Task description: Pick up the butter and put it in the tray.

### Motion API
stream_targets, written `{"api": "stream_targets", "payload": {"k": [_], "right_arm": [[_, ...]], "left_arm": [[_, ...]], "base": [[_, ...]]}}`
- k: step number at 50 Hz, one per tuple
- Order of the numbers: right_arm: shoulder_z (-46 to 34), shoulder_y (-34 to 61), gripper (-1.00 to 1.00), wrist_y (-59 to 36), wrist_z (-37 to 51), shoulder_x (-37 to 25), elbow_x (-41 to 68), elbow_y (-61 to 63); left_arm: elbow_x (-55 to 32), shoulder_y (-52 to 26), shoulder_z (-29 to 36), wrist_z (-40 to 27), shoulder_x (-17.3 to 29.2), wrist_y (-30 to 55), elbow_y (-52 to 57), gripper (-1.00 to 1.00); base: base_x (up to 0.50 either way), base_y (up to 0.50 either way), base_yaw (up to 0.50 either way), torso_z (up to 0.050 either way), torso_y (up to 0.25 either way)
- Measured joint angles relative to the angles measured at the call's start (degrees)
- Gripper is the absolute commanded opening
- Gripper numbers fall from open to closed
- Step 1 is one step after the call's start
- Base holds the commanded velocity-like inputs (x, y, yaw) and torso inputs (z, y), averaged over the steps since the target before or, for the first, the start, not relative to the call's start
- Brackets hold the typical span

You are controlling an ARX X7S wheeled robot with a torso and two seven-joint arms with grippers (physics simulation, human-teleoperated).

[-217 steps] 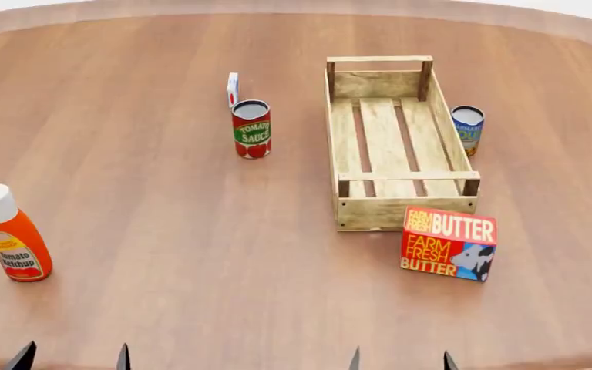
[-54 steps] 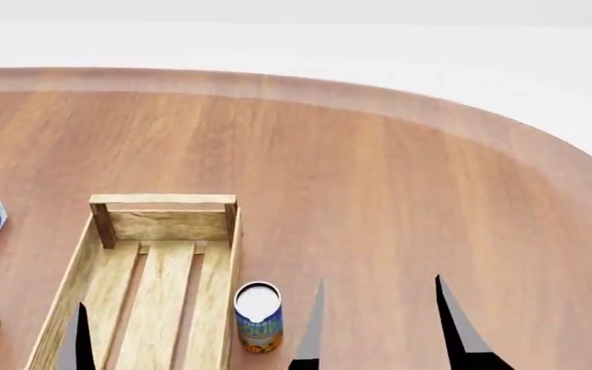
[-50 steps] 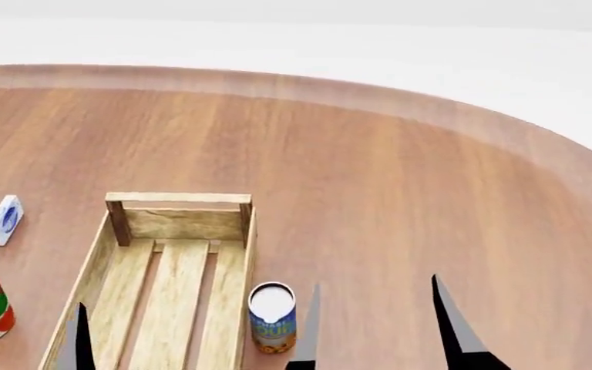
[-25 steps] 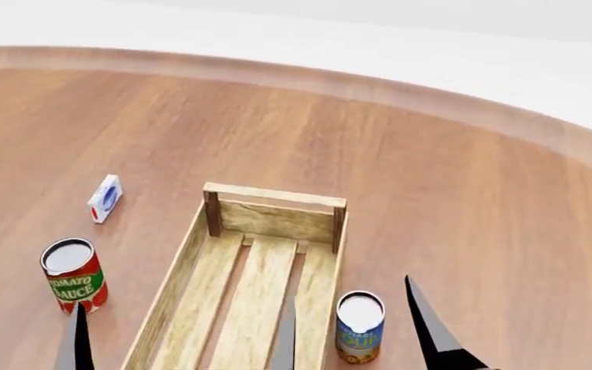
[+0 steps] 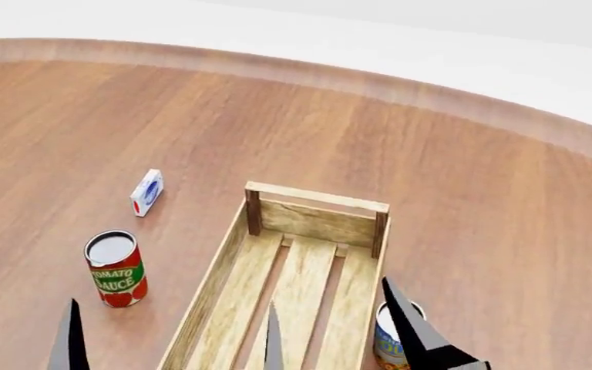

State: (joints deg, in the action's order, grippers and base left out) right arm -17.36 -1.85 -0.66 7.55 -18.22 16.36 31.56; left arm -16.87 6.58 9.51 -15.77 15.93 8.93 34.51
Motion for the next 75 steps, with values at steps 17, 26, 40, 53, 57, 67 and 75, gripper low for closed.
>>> {"api": "stream_targets", "payload": {"k": [17, 26, 40, 53, 57, 67, 75], "right_arm": [[4.5, -6.4, 1.0, 0.4, -6.9, -11.2, 11.6, 5.0], [8.6, -11.5, 1.0, -0.1, -8.5, -18.0, 15.8, 8.4], [13.2, -20.6, 1.0, -4.7, -8.2, -28.2, 17.7, 13.2], [14.0, -21.3, 1.0, -15.4, -5.6, -36.9, 20.2, 17.7], [13.3, -20.4, 1.0, -18.6, -5.4, -39.1, 21.0, 18.7], [13.1, -19.1, 1.0, -24.0, -5.7, -43.7, 23.7, 19.9], [13.2, -18.7, 1.0, -26.5, -6.3, -46.3, 25.5, 20.5]], "left_arm": [[-0.2, -0.1, 0.2, -0.9, 0.7, -0.1, 0.3, 1.0], [-0.3, -0.2, 0.3, -1.3, 1.0, -0.3, 0.1, 1.0], [0.0, -0.3, 1.0, -1.7, 1.2, -0.6, -0.5, 1.0], [0.0, -0.4, 1.6, -2.1, 1.5, -0.8, -0.7, 1.0], [0.1, -0.5, 1.7, -2.3, 1.5, -0.9, -0.8, 1.0], [0.4, -0.5, 2.1, -2.6, 1.7, -1.1, -0.9, 1.0], [0.5, -0.5, 2.4, -2.8, 1.9, -1.2, -0.8, 1.0]], "base": [[0.0, 0.0, 0.0, 0.0, 0.0], [0.0, 0.0, 0.0, 0.0, 0.0], [0.0, 0.0, 0.0, 0.0, 0.0], [0.0, 0.0, 0.0, 0.0, 0.0], [0.0, 0.0, 0.0, 0.0, 0.0], [0.0, 0.0, 0.0, 0.0, 0.0], [0.0, 0.0, 0.0, 0.0, 0.0]]}}
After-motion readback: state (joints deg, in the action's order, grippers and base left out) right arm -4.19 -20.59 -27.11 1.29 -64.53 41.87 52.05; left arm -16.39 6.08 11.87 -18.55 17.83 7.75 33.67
